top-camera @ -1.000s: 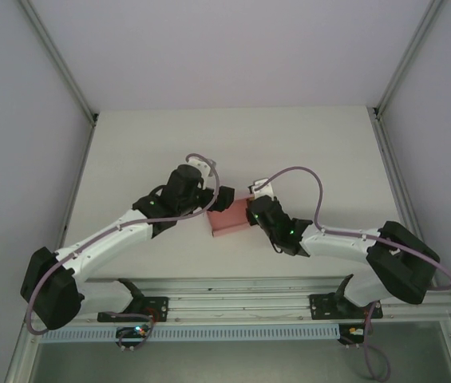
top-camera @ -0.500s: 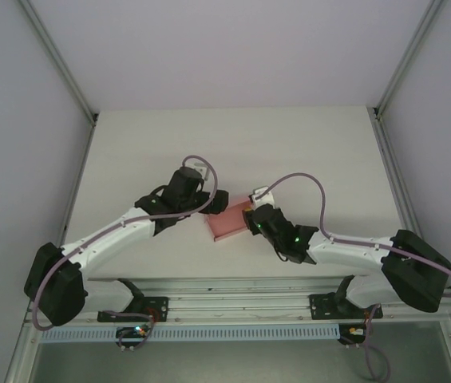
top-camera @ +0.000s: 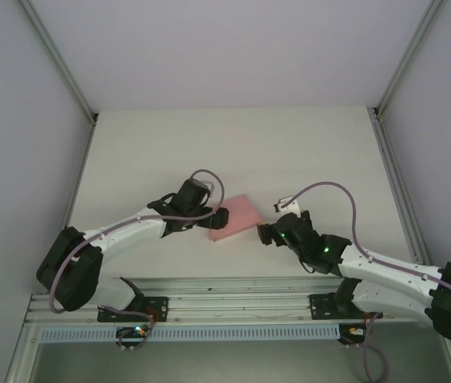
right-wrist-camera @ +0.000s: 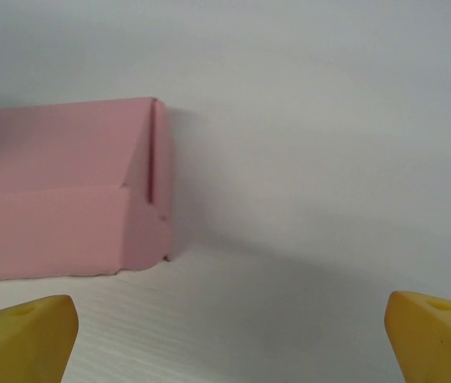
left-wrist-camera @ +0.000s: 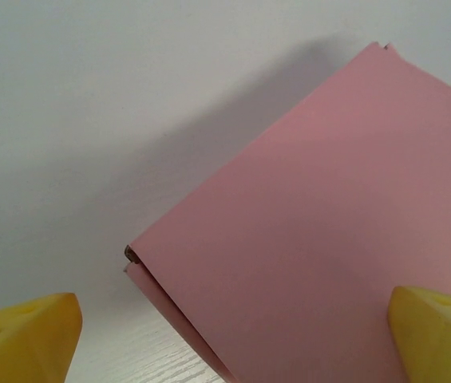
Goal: Assemble paper box
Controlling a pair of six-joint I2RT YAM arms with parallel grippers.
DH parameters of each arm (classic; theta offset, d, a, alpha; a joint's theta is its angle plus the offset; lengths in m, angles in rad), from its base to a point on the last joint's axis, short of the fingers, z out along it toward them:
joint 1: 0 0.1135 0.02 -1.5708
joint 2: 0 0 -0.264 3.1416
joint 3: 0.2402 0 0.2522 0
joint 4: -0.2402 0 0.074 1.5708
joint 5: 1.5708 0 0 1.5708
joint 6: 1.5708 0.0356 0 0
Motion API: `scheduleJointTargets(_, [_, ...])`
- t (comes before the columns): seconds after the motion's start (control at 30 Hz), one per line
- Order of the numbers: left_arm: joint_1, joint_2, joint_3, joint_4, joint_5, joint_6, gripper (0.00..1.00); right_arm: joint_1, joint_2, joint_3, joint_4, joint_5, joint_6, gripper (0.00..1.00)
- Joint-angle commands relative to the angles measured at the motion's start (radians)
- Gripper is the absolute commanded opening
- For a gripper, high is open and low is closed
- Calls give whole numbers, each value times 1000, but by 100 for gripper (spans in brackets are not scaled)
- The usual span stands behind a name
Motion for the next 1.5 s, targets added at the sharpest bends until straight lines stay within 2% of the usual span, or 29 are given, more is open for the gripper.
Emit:
scheduleJointTargets(0.0, [11, 24, -18, 32, 24, -15, 96, -67, -45, 14, -82, -42, 20, 100])
scheduleJointTargets(0.13, [28, 49, -42, 88, 61, -34, 90, -163, -60, 16, -54, -164, 21, 100])
scheduleJointTargets(0.27, [73, 78, -78, 172, 141, -57, 84, -191, -28, 42, -29, -180, 4, 100])
scheduleJointTargets(0.7, [200, 186, -142, 473, 421, -113, 66, -263, 252, 153, 92, -312, 46, 100])
scheduleJointTargets(0.87, [231, 210, -143, 501, 453, -130, 49, -332, 329, 171, 162, -468, 108, 100])
scheduleJointTargets(1.07, [277, 217, -201, 623, 486, -195, 46, -356, 413, 223, 205, -631, 139, 100])
scheduleJointTargets(1.13, [298, 227, -219, 668, 514, -216, 42, -365, 433, 231, 221, -670, 160, 100])
scheduleJointTargets(1.3, [364, 263, -299, 883, 592, -314, 39, -385, 505, 262, 232, -776, 192, 100])
scheduleJointTargets(1.47, [382, 281, -312, 911, 621, -312, 37, -416, 586, 279, 276, -862, 244, 99])
